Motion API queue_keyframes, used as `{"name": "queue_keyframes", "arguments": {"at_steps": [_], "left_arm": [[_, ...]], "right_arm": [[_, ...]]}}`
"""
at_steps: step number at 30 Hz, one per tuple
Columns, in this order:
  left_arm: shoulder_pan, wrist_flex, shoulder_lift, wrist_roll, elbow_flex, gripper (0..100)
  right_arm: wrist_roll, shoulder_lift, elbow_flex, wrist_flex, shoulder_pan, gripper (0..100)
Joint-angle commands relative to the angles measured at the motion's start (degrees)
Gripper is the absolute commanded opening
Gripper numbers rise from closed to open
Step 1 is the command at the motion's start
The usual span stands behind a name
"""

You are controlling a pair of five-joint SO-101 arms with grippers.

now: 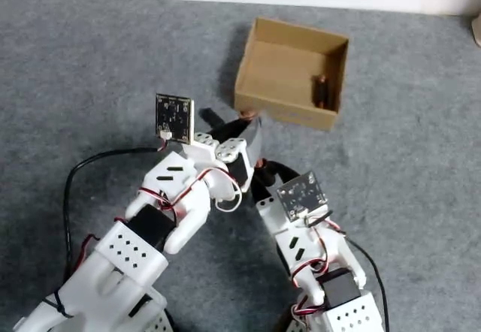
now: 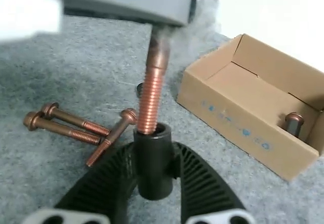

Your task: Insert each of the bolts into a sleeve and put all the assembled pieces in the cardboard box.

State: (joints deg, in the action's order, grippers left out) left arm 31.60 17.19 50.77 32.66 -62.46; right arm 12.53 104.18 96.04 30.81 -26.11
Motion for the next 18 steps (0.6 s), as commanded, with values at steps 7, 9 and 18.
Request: {"name": "queue_keyframes", "arguments": {"at_steps": [7, 9, 18], "left_arm": [[-2.5, -5.5, -0.1, -0.2, 0.7, 0], [-1.5, -5.5, -0.2, -0.2, 0.7, 0], [-0.5, -5.8, -0.1, -0.1, -1.5, 0]], "right_arm": [[-0.9, 1.2, 1.4, -4.0, 1.5, 0.5], [-0.9, 1.2, 1.4, -4.0, 1.5, 0.5], [-0.9, 1.2, 1.4, -4.0, 1.7, 0.5]]}}
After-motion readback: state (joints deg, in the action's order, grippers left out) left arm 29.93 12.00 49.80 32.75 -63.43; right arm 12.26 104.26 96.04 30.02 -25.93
